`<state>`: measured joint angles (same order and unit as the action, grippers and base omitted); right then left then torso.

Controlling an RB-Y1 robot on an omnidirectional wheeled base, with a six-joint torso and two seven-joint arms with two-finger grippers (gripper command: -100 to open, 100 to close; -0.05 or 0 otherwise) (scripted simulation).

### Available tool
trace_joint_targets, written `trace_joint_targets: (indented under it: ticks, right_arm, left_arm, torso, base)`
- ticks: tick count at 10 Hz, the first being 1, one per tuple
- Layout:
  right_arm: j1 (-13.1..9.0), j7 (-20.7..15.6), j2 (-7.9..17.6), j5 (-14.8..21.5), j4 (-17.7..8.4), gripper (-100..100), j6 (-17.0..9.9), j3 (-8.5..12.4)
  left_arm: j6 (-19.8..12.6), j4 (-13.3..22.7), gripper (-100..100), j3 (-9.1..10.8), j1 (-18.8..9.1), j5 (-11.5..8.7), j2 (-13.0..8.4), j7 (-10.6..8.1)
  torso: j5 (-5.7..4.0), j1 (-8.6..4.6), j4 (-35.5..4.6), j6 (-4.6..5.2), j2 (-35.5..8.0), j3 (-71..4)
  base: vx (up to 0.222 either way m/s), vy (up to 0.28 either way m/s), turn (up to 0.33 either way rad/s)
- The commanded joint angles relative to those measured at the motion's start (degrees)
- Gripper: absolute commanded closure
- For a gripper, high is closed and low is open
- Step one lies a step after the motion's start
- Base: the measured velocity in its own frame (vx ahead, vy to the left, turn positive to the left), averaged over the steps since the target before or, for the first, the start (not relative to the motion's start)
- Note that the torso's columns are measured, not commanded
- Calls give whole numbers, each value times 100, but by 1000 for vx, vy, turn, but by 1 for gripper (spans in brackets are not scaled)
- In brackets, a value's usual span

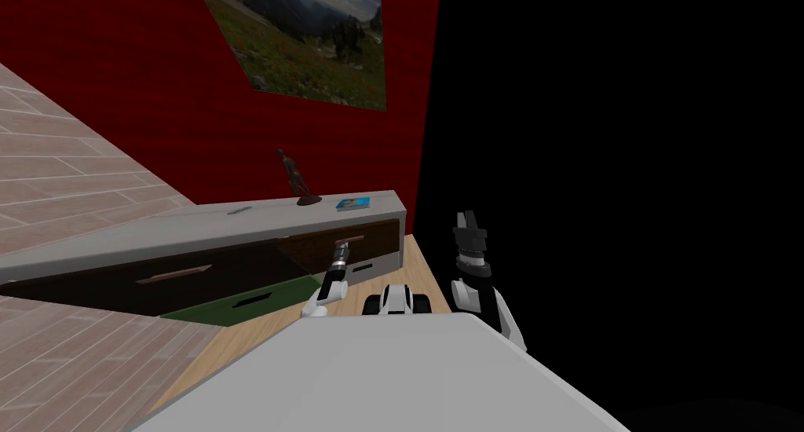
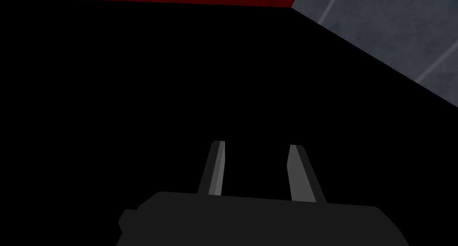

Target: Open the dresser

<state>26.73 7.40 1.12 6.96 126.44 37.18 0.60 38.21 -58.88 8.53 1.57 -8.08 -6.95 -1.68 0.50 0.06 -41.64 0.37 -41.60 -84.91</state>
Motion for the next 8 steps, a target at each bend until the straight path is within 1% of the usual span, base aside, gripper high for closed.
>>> trace_joint_targets:
  ticks: [1,2,3,4,5,6,7,8]
  right_arm:
    - [0,0,0,0,0,0,0,0]
    - [0,0,0,0,0,0,0,0]
    - [0,0,0,0,0,0,0,0]
    - [0,0,0,0,0,0,0,0]
    - [0,0,0,0,0,0,0,0]
    - [0,0,0,0,0,0,0,0]
    - [0,0,0,0,0,0,0,0]
    - [0,0,0,0,0,0,0,0]
  left_arm:
    - [-248,-411,100,35,378,148,251,39]
    - [-248,-562,100,35,509,148,251,39]
    - [-248,-562,100,35,542,148,251,39]
    - [-327,-927,100,119,752,276,434,68]
    - [-327,-1028,100,119,878,276,434,68]
    - [-327,-1028,100,119,923,276,434,68]
    - [-406,-1404,100,203,1163,405,616,96]
    - [-406,-1495,100,203,1297,405,616,96]
  torso:
    - [0,5,-1,-7,-5,4]
    - [6,14,-1,7,3,1]
    - [4,14,-2,5,8,-3]
    - [3,14,0,-6,5,-1]
    - [5,15,0,0,8,-2]
    - [0,15,-6,-8,2,0]
    - [-1,18,-6,-20,-8,7]
    - [-3,26,-13,-16,-11,9]
  base:
    - [22,18,-71]
    - [31,36,-45]
    - [19,19,-15]
    - [35,28,-73]
    - [34,33,-53]
    - [23,14,-22]
    - [29,31,-92]
    - [35,33,-63]
